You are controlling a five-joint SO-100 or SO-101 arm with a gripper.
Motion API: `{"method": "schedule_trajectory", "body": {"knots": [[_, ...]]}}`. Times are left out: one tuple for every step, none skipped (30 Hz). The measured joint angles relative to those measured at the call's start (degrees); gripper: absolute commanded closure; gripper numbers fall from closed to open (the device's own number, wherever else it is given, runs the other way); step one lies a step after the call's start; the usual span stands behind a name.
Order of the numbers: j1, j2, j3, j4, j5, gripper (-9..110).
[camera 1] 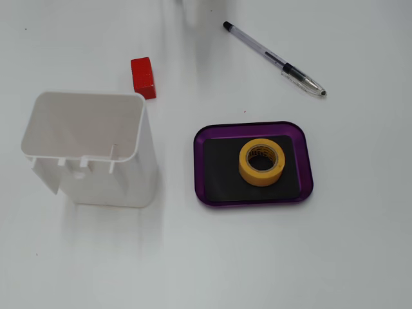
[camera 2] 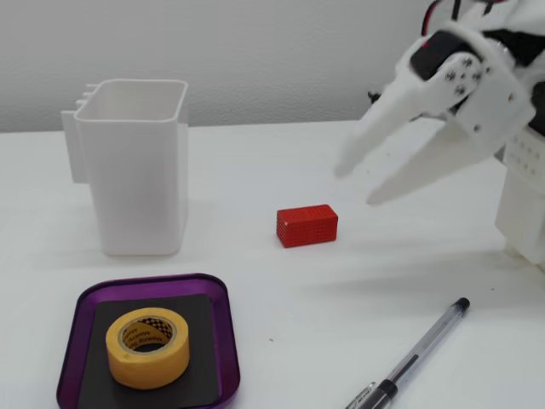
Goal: Pick up the yellow tape and place it in the box.
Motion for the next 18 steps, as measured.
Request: {"method": "schedule_trajectory", "body": {"knots": [[0.0, 0.18, 1.85, -0.09, 0.0, 91], [0.0, 0.18, 3.6, -0.18, -0.09, 91], [0.0, 0.18, 5.01, -0.26, 0.0, 91], [0.0, 0.18, 6.5, -0.26, 0.0, 91], [0.0, 0.18, 8.17, -0.35, 0.0, 91], [0.0, 0.18, 9.58, -0.44, 0.0, 91], [0.0, 0.18, 10.72, -0.44, 0.0, 91], [0.0, 0.18, 11.51, -0.44, 0.0, 91], [0.0, 0.18, 11.95, -0.44, 0.09, 91], [0.0, 0.18, 12.13, -0.62, 0.97, 91], [0.0, 0.18, 12.3, -0.79, 3.08, 91], [0.0, 0.18, 12.39, -0.79, 4.66, 91], [0.0, 0.18, 12.39, -0.79, 6.33, 91], [0.0, 0.18, 12.39, -0.79, 7.56, 92], [0.0, 0.18, 12.39, -0.79, 8.44, 94], [0.0, 0.18, 12.39, -0.79, 8.88, 98], [0.0, 0.18, 12.39, -0.79, 9.14, 102], [0.0, 0.18, 12.57, -0.79, 9.4, 103]]}}
